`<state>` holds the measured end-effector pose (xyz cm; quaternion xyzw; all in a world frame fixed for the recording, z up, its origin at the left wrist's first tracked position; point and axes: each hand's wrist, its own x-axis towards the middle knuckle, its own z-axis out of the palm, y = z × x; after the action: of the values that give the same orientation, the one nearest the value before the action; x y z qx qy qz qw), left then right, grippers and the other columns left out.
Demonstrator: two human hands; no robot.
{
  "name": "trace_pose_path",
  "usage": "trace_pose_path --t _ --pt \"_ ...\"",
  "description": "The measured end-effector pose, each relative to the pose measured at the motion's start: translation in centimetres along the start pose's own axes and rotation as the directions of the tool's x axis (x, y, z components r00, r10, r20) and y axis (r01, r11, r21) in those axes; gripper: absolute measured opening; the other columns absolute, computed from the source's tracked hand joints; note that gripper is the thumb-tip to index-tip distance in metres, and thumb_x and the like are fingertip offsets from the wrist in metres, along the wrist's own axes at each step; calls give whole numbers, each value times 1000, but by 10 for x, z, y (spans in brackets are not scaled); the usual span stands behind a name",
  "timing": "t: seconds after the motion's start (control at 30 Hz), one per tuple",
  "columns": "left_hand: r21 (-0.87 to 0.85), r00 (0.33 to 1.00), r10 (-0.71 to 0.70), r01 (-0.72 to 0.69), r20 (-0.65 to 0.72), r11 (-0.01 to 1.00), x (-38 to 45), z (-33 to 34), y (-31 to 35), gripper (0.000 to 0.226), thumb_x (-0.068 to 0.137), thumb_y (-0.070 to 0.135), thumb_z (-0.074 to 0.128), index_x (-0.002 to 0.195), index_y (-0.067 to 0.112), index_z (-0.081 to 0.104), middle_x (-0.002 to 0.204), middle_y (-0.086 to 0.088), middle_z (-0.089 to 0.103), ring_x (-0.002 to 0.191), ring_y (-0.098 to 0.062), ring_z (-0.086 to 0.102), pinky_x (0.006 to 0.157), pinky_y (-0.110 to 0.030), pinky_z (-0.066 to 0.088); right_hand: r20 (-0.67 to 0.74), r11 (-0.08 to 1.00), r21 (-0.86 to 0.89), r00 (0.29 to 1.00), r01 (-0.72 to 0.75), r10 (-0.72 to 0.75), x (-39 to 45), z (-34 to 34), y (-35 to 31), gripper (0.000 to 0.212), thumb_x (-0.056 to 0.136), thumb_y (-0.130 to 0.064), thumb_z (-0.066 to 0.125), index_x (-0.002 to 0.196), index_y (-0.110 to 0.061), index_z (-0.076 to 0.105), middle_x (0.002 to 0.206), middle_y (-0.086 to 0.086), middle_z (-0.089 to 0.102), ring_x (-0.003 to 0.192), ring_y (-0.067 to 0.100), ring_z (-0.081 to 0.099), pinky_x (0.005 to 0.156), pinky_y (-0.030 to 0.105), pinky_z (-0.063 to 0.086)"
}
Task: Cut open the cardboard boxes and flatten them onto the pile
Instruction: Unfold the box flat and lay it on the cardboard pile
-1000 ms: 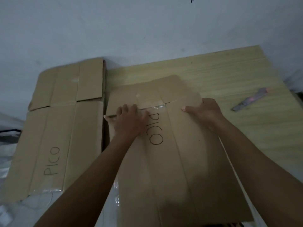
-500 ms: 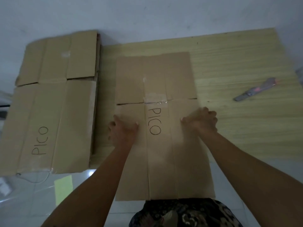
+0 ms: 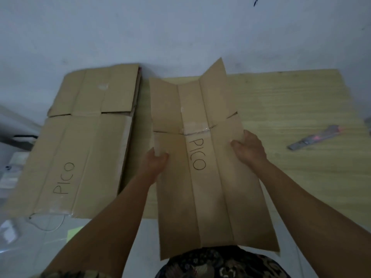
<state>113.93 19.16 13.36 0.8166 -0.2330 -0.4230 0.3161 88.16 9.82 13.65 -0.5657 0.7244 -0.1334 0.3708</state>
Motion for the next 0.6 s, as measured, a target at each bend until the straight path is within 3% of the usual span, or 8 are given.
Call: trace_pose_path --t 0.13,0.27,0.43,0.6 --pt "12 986 133 -132 -98 991 -1 -17 26 35 101 29 58 131 11 61 109 -4 65 93 -20 61 70 -28 48 -54 995 78 997 61 -57 0 -13 -28 45 89 -43 66 126 -17 63 127 8 65 118 32 60 98 40 49" --pt "31 959 274 -273 -68 962 12 -67 77 32 99 27 59 128 13 63 111 -3 66 99 -23 61 79 -28 45 -116 968 222 989 119 -95 2 -41 -75 39 86 -36 74 118 -14 72 114 3 72 104 24 67 92 40 56" --pt "-125 972 223 -214 70 969 25 -127 111 16 96 13 65 109 7 70 93 -6 72 77 -19 67 61 -24 52 -48 882 468 998 53 -35 -31 -59 -115 20 84 -22 77 100 -9 76 90 6 77 81 27 73 78 42 60" --pt "-137 963 214 -192 164 972 28 -173 120 22 94 17 67 112 7 71 97 -11 73 85 -27 70 68 -32 55 -49 805 592 999 37 -9 -76 -48 -143 8 85 -17 76 90 -11 75 85 8 76 67 22 70 63 30 55"
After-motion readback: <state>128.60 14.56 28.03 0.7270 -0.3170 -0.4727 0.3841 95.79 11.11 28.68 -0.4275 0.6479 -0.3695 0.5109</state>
